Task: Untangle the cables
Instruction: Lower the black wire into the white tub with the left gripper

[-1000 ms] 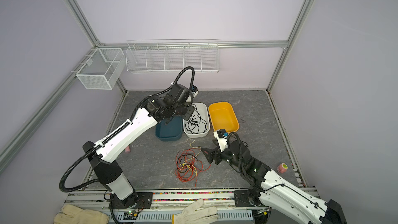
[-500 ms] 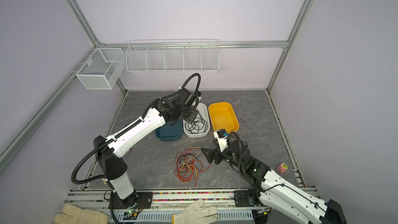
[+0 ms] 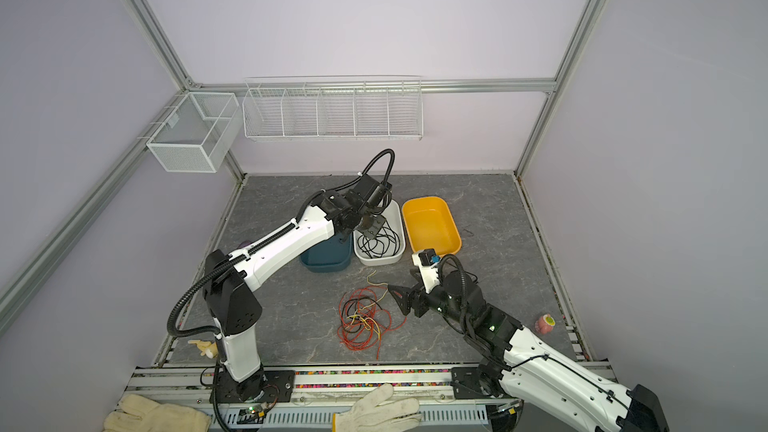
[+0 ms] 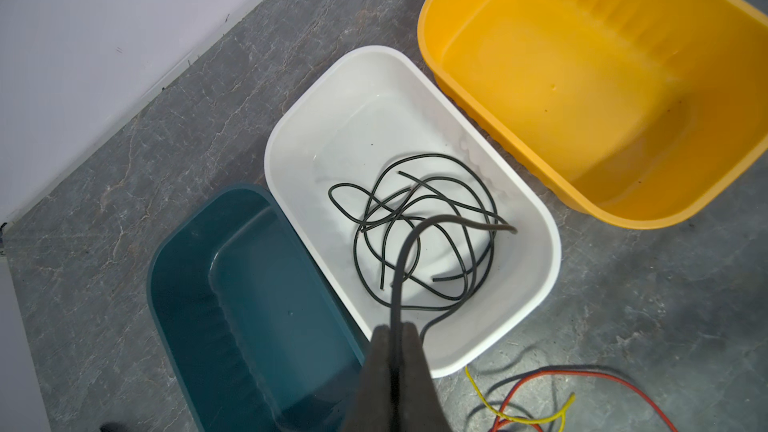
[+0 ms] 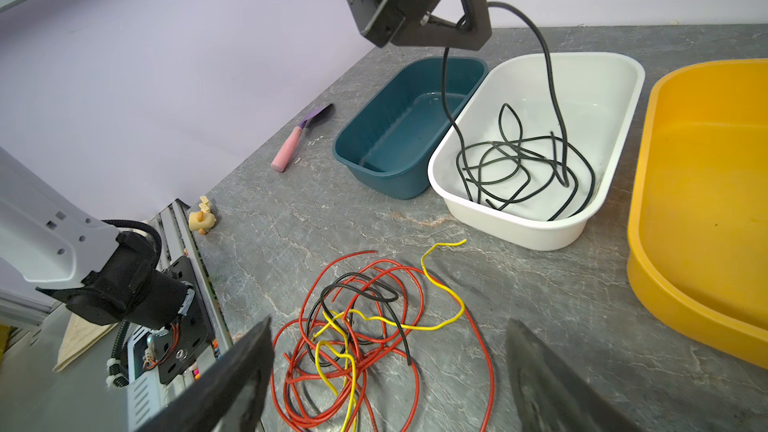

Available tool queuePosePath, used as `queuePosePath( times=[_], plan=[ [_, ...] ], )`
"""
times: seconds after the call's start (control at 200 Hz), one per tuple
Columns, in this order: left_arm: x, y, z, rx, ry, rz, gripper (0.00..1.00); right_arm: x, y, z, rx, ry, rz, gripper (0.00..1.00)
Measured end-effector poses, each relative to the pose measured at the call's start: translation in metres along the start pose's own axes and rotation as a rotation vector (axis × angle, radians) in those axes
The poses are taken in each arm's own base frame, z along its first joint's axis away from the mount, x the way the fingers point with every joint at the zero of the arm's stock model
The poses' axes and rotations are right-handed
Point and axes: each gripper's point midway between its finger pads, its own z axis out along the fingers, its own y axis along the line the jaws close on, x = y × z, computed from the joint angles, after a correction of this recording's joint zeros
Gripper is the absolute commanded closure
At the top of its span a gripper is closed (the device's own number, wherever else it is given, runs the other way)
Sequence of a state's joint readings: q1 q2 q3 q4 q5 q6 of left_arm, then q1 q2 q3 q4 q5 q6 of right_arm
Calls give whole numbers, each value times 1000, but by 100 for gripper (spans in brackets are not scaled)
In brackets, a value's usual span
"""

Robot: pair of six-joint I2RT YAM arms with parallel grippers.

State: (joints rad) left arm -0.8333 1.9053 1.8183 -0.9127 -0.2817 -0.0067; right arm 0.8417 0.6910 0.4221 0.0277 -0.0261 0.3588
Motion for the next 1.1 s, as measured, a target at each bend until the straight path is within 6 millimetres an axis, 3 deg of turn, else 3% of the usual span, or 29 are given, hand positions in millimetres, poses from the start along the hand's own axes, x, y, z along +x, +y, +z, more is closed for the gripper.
queuePosePath(
  times=[0.36, 0.63, 0.979, 1.099],
  plan=[
    [12, 7, 29, -27, 58, -7, 100, 0, 0, 0, -1, 1, 0, 12],
    [33, 1, 63, -40, 147, 10, 100, 2, -1, 2, 2, 9, 1, 12],
    [42, 5, 75, -65, 184, 17, 100, 9, -2, 6, 1, 40, 4, 12],
    [50, 6, 82, -79, 213, 22, 87, 10, -2, 7, 0, 45, 4, 12]
  ],
)
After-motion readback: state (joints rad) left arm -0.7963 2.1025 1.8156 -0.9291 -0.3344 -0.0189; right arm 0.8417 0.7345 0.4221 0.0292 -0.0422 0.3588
